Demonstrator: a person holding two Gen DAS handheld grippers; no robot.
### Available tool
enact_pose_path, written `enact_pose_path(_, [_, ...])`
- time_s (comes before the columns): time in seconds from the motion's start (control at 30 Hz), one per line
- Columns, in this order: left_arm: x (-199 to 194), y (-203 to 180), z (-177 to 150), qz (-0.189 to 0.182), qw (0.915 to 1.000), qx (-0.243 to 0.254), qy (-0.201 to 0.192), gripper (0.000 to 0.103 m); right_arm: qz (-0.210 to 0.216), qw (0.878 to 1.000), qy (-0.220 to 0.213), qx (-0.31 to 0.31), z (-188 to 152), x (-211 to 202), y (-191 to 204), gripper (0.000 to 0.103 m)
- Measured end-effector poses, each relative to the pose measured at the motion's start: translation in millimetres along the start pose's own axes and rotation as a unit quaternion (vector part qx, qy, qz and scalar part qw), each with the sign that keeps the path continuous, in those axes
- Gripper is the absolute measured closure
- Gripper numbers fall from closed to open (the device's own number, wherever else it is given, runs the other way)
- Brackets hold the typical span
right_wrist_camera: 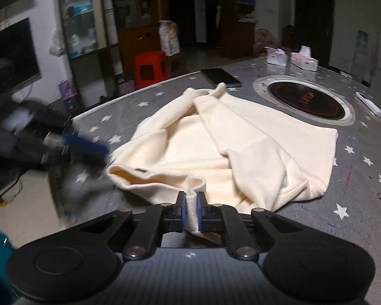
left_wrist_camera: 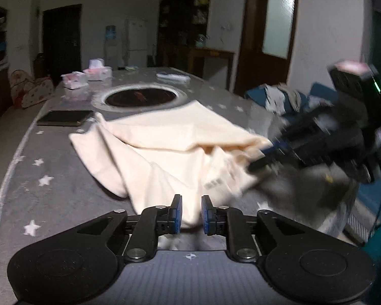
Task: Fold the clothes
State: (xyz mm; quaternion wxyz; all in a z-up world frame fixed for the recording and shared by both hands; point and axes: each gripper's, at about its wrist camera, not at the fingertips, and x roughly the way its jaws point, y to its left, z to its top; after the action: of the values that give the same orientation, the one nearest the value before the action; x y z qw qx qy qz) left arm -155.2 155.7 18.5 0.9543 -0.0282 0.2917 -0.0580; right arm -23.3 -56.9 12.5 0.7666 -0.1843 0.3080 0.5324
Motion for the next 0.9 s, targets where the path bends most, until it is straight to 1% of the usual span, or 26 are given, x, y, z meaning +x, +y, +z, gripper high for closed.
enact_pose_path(0.1, [-1.2,6.6,10.2,0.01,0.9998,-0.012,-0.014,0.08,0.014,0.999,0.01,-0.033,-6.3,-15.2,11.3,0.097])
enact_pose_path(0.2, [10.3,4.9,19.5,0.001,0.9997,-0.022,-0.015,0.08,0.025,0.997,0.024,-0.071,-15.7,-26.1,22.7,0.097])
enact_pose_path(0.3, [33.7,-2.3,26.7,-0.007,0.9996,-0.028,-0.005,0.079,0.038,0.995,0.051,-0.081,-23.9,-25.7,26.4,0.097])
enact_pose_path(0.33, [41.8,-4.0,28.6,-0.007,0.9996,-0.029,-0.002,0.079,0.038,0.995,0.054,-0.08,-24.7,-25.9,26.8,0.097])
enact_pose_path(0.37, [49.4,-5.0,30.0,-0.007,0.9995,-0.032,0.001,0.076,0.038,0.994,0.057,-0.08,-25.4,-26.1,27.3,0.094])
enact_pose_path(0.43, [63.0,-3.8,32.1,0.001,0.9993,-0.038,0.008,0.072,0.039,0.994,0.06,-0.078,-25.5,-27.1,27.7,0.093])
enact_pose_path(0.47, [69.7,-3.0,33.1,0.006,0.9991,-0.04,0.011,0.07,0.04,0.995,0.054,-0.076,-21.9,-29.2,26.4,0.093])
enact_pose_path(0.53, [78.6,0.1,32.1,0.015,0.9985,-0.05,0.019,0.068,0.036,0.996,0.037,-0.071,-11.6,-33.2,23.1,0.089])
enact_pose_path(0.6, [82.0,3.9,27.1,0.023,0.9975,-0.06,0.027,0.067,0.022,0.997,0.019,-0.074,0.0,-33.6,20.1,0.074])
enact_pose_path(0.67, [82.9,6.8,21.5,0.03,0.9966,-0.069,0.032,0.064,0.007,0.997,0.005,-0.074,12.5,-28.4,15.4,0.064])
enact_pose_path(0.7, [81.6,7.6,18.5,0.031,0.9964,-0.073,0.032,0.064,0.002,0.997,0.0,-0.073,18.3,-24.4,12.6,0.063])
enact_pose_path(0.77, [78.9,8.0,13.7,0.033,0.9959,-0.078,0.031,0.058,-0.007,0.998,-0.008,-0.068,34.3,-9.6,5.2,0.063])
enact_pose_path(0.9, [74.8,3.6,8.7,0.039,0.9955,-0.082,0.027,0.054,-0.005,0.999,-0.011,-0.044,66.2,28.3,-8.6,0.062])
